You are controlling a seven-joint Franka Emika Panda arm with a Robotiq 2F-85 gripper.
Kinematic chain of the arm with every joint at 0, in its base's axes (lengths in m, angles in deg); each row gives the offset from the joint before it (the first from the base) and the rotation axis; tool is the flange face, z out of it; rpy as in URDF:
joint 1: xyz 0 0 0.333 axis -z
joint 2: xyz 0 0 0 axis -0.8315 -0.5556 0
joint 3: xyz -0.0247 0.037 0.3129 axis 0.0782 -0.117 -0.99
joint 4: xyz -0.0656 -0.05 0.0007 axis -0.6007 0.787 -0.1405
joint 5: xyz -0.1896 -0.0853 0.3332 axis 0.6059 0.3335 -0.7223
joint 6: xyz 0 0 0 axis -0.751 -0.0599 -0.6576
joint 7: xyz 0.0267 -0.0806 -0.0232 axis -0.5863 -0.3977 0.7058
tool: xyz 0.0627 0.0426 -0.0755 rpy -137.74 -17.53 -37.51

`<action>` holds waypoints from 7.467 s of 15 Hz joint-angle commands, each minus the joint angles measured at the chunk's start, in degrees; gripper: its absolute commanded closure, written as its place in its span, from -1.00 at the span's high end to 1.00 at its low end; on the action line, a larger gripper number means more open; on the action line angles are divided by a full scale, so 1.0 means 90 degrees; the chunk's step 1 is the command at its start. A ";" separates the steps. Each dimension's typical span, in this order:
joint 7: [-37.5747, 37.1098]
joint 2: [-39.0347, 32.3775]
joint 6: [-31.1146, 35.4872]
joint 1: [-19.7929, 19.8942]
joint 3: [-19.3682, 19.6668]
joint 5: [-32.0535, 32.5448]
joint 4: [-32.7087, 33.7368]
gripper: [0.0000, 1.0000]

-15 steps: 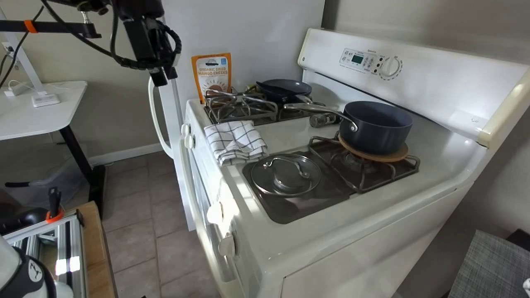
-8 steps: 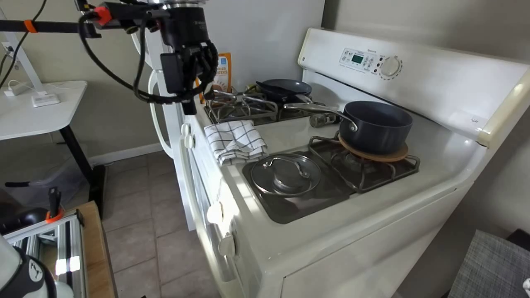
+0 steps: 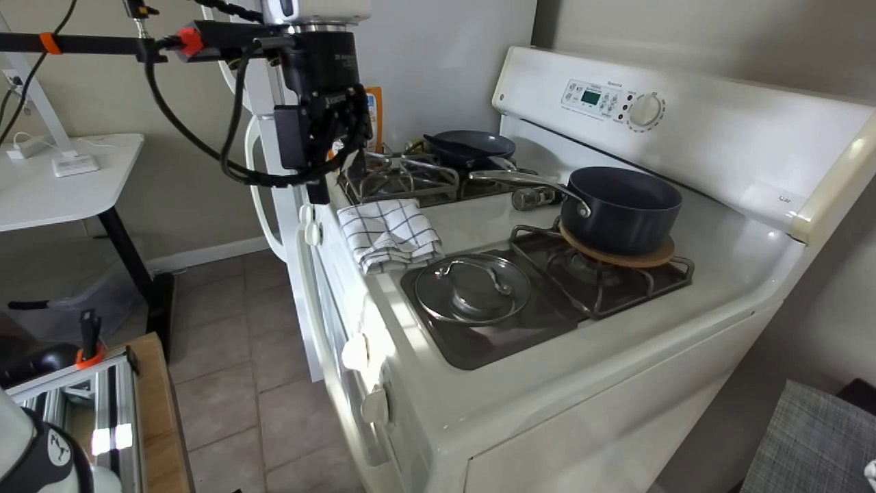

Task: Put the glass lid on the pan.

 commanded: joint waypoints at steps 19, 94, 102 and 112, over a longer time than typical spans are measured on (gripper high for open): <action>-0.3885 -0.1659 0.1901 -0.0298 -0.0111 0.2470 -0.0052 1.00; -0.6797 -0.3043 0.3039 -0.1947 0.0391 0.6459 0.0918 -0.92; -0.5115 -0.3154 0.3280 -0.2097 0.0270 0.5821 0.0879 -0.92; -0.3145 -0.3256 0.3399 -0.2026 0.0332 0.3933 0.0895 0.86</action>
